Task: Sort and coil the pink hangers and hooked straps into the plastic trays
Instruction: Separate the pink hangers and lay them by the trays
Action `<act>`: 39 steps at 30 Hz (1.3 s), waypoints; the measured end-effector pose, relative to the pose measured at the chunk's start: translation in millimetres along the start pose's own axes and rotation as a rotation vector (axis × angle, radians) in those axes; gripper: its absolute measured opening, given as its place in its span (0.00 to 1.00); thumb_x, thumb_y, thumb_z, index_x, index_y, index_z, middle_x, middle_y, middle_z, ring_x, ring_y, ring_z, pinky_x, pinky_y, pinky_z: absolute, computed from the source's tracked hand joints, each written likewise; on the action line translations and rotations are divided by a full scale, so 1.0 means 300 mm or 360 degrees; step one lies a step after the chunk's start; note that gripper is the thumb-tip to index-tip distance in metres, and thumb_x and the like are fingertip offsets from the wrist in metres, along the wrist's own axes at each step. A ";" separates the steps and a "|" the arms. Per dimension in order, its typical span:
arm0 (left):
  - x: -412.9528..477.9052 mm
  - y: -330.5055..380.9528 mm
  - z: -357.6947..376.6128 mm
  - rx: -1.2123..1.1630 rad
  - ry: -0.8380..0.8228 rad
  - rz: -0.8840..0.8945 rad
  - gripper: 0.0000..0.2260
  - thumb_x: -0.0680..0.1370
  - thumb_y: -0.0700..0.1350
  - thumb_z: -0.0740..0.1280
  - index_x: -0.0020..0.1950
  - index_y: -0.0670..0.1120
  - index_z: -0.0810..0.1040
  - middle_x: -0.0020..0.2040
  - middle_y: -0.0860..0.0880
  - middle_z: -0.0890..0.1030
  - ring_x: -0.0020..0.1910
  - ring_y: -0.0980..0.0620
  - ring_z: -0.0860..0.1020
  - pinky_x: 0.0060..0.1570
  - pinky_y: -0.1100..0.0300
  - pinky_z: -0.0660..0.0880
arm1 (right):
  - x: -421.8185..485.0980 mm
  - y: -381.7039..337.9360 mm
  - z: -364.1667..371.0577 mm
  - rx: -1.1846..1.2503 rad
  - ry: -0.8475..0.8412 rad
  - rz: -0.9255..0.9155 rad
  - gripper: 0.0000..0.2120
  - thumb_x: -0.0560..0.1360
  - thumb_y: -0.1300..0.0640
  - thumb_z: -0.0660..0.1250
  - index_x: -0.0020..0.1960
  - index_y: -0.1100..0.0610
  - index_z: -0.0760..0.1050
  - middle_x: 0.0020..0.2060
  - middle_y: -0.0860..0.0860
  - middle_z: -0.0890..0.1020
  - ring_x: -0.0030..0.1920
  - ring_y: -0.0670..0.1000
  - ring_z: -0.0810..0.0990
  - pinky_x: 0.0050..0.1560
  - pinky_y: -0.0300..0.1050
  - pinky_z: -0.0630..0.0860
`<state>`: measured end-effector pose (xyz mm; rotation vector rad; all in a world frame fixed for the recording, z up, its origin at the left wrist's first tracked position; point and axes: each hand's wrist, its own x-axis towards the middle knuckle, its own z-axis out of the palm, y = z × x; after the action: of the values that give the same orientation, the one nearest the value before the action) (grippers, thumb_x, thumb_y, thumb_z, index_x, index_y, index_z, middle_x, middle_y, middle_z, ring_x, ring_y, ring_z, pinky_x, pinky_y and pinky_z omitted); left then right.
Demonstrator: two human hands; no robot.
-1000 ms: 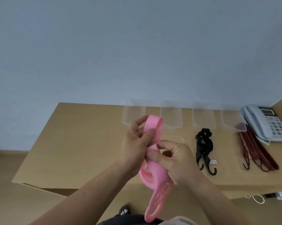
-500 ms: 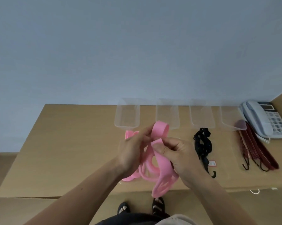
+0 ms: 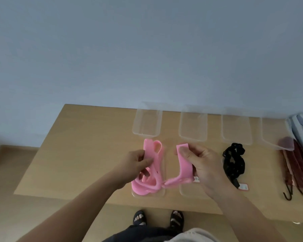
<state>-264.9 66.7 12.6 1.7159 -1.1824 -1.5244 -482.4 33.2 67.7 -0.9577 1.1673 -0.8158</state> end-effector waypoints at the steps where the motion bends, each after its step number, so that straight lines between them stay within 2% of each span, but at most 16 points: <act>1: 0.018 -0.017 0.005 0.0043 -0.0006 -0.0043 0.08 0.81 0.42 0.65 0.51 0.38 0.80 0.44 0.41 0.85 0.35 0.50 0.81 0.37 0.54 0.78 | 0.004 0.004 -0.001 0.0016 0.0007 0.0002 0.16 0.60 0.45 0.75 0.46 0.49 0.85 0.45 0.51 0.86 0.42 0.48 0.84 0.37 0.44 0.80; 3: 0.059 -0.039 0.023 0.0106 -0.0021 -0.0112 0.09 0.81 0.43 0.65 0.52 0.37 0.79 0.45 0.41 0.85 0.37 0.48 0.83 0.42 0.52 0.81 | 0.013 0.012 -0.001 0.0024 0.0042 0.0004 0.13 0.62 0.48 0.75 0.45 0.51 0.85 0.45 0.51 0.86 0.41 0.48 0.83 0.36 0.41 0.78; 5: 0.099 -0.051 0.040 0.0175 0.0014 -0.0169 0.11 0.80 0.46 0.66 0.52 0.38 0.79 0.45 0.42 0.85 0.41 0.46 0.84 0.47 0.49 0.82 | 0.024 0.019 -0.003 0.0054 0.0077 0.0041 0.13 0.64 0.50 0.74 0.46 0.53 0.85 0.44 0.51 0.86 0.42 0.50 0.82 0.36 0.44 0.80; 7: 0.133 -0.060 0.053 0.0351 0.0071 -0.0205 0.13 0.80 0.49 0.66 0.49 0.38 0.78 0.43 0.44 0.84 0.40 0.47 0.83 0.44 0.52 0.81 | 0.031 0.023 -0.007 0.0117 0.0092 0.0112 0.14 0.64 0.51 0.75 0.48 0.56 0.84 0.44 0.51 0.85 0.45 0.54 0.82 0.42 0.55 0.82; 10: 0.165 -0.067 0.079 0.0752 0.0276 -0.0117 0.11 0.79 0.49 0.65 0.44 0.42 0.76 0.38 0.47 0.79 0.36 0.49 0.76 0.37 0.57 0.73 | 0.035 0.017 -0.011 0.0102 0.0119 0.0087 0.16 0.64 0.50 0.74 0.50 0.56 0.84 0.43 0.51 0.86 0.42 0.51 0.82 0.40 0.47 0.79; 15: 0.181 -0.072 0.108 0.1087 0.0359 -0.0145 0.19 0.78 0.52 0.65 0.66 0.43 0.73 0.59 0.45 0.76 0.60 0.43 0.71 0.59 0.51 0.70 | 0.039 0.015 -0.026 0.0143 0.0127 0.0066 0.13 0.64 0.50 0.74 0.46 0.53 0.85 0.43 0.53 0.85 0.39 0.46 0.82 0.36 0.40 0.77; 17: 0.171 -0.061 0.105 0.1128 0.0490 -0.0062 0.21 0.78 0.50 0.64 0.70 0.45 0.70 0.63 0.46 0.73 0.63 0.45 0.68 0.63 0.52 0.67 | 0.043 0.014 -0.034 0.0147 0.0131 0.0044 0.14 0.64 0.49 0.74 0.47 0.54 0.85 0.43 0.52 0.85 0.38 0.46 0.82 0.35 0.39 0.77; 19: 0.145 -0.025 0.109 0.0900 0.0630 0.0257 0.19 0.78 0.48 0.66 0.68 0.46 0.73 0.60 0.50 0.75 0.61 0.48 0.70 0.62 0.57 0.67 | 0.048 0.012 -0.044 0.0145 0.0156 0.0023 0.17 0.64 0.48 0.74 0.48 0.56 0.84 0.43 0.52 0.85 0.39 0.46 0.81 0.36 0.40 0.76; 20: 0.129 -0.004 0.112 0.0686 0.0552 0.0397 0.17 0.77 0.50 0.66 0.66 0.49 0.75 0.58 0.54 0.76 0.60 0.53 0.72 0.61 0.58 0.69 | 0.052 0.010 -0.050 0.0153 0.0173 0.0019 0.20 0.62 0.46 0.74 0.49 0.57 0.84 0.43 0.52 0.85 0.40 0.46 0.81 0.37 0.41 0.76; 22: 0.088 0.057 0.129 0.0351 0.0034 0.0444 0.19 0.76 0.62 0.63 0.65 0.57 0.74 0.58 0.62 0.78 0.58 0.63 0.75 0.60 0.61 0.72 | 0.058 0.006 -0.062 0.0218 0.0187 0.0046 0.25 0.59 0.43 0.76 0.50 0.59 0.83 0.44 0.53 0.84 0.39 0.48 0.81 0.34 0.42 0.77; 25: 0.052 0.117 0.182 0.0366 -0.0594 0.0360 0.15 0.75 0.68 0.60 0.59 0.67 0.74 0.55 0.71 0.77 0.56 0.69 0.74 0.55 0.69 0.70 | 0.063 -0.004 -0.085 0.0275 0.0202 0.0071 0.24 0.58 0.42 0.77 0.48 0.57 0.84 0.44 0.53 0.85 0.38 0.47 0.82 0.33 0.43 0.78; 28: 0.061 0.141 0.219 0.0247 -0.0640 0.0426 0.07 0.81 0.56 0.62 0.54 0.57 0.78 0.45 0.65 0.80 0.46 0.65 0.77 0.49 0.66 0.72 | 0.070 -0.003 -0.127 0.0208 0.0252 0.0017 0.19 0.65 0.46 0.75 0.49 0.56 0.84 0.44 0.51 0.85 0.37 0.45 0.81 0.34 0.38 0.77; 31: 0.072 0.141 0.251 0.0166 -0.0697 0.0396 0.09 0.83 0.48 0.62 0.57 0.46 0.79 0.48 0.51 0.82 0.47 0.53 0.80 0.51 0.51 0.77 | 0.081 0.030 -0.167 0.0233 0.0344 0.0049 0.13 0.71 0.53 0.73 0.54 0.55 0.82 0.46 0.52 0.85 0.39 0.44 0.82 0.36 0.37 0.77; 33: 0.081 0.128 0.274 0.0115 -0.0718 0.0346 0.10 0.83 0.46 0.61 0.59 0.42 0.77 0.52 0.42 0.82 0.47 0.49 0.80 0.51 0.48 0.78 | 0.088 0.060 -0.183 0.0209 0.0377 0.0062 0.11 0.74 0.58 0.72 0.56 0.53 0.81 0.47 0.51 0.86 0.42 0.45 0.83 0.38 0.37 0.78; 36: 0.109 0.113 0.309 -0.0035 -0.0609 0.0223 0.10 0.83 0.43 0.61 0.60 0.40 0.76 0.51 0.39 0.80 0.45 0.48 0.78 0.45 0.54 0.76 | 0.086 0.101 -0.206 0.0042 0.0322 0.0075 0.08 0.75 0.58 0.71 0.54 0.50 0.81 0.45 0.47 0.86 0.43 0.46 0.85 0.39 0.37 0.78; 39: 0.142 0.098 0.335 -0.0263 -0.0559 0.0023 0.07 0.83 0.43 0.61 0.58 0.42 0.76 0.47 0.47 0.82 0.43 0.54 0.80 0.42 0.62 0.76 | 0.078 0.151 -0.236 -0.0127 0.0219 0.0164 0.08 0.76 0.56 0.70 0.55 0.54 0.80 0.43 0.49 0.86 0.42 0.47 0.85 0.38 0.36 0.78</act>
<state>-370.9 30.8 -3.4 1.3658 -1.1923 -1.9122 -545.0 16.6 9.2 -0.9100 1.3657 -0.7666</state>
